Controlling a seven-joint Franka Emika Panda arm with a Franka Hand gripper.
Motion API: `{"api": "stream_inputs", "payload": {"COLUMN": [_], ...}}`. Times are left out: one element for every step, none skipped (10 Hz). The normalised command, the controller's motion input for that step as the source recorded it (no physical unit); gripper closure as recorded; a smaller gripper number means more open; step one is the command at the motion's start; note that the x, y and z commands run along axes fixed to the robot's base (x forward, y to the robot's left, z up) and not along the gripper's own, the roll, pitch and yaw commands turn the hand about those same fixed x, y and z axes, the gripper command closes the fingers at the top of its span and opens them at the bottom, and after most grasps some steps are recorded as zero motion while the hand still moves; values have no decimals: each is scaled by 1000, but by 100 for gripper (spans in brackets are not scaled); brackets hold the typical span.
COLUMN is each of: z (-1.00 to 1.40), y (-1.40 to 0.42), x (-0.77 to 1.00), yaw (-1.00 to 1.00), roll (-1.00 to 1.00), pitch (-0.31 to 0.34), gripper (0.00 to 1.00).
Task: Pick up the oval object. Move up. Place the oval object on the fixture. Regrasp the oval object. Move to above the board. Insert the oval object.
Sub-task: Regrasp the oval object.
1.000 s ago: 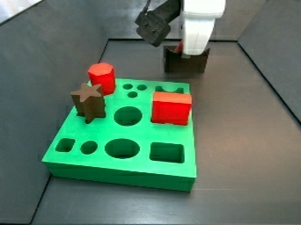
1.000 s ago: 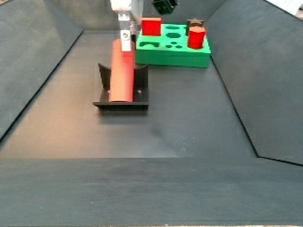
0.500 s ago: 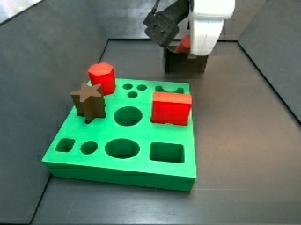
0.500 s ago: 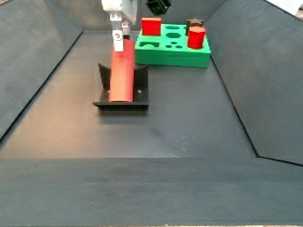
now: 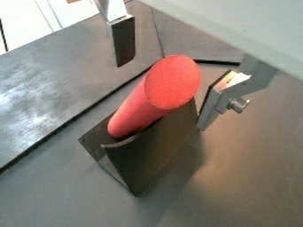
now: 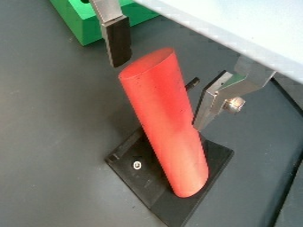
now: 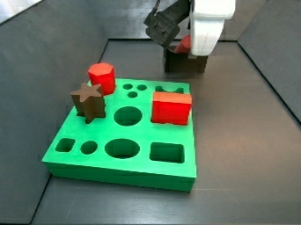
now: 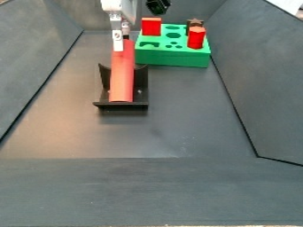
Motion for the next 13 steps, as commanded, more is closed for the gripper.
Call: {"api": "stream_inputs", "payload": {"z": [3, 3, 3, 4, 4, 4, 4, 4, 4, 4, 4, 4, 4], "y": [-11, -11, -11, -11, -11, -11, -11, -10, -10, -10, -10, -10, -10], "x": [75, 75, 75, 75, 75, 76, 76, 76, 76, 76, 76, 76, 76], "yaw": [58, 58, 58, 57, 57, 57, 57, 57, 57, 57, 57, 57, 57], "roll": [-48, -48, -47, -47, -47, -47, -47, -47, -47, -47, -47, -47, -47], "pitch": [210, 210, 210, 210, 209, 209, 209, 209, 209, 209, 209, 209, 209], "gripper": [0, 0, 0, 0, 0, 0, 0, 0, 0, 0, 0, 0, 0]}}
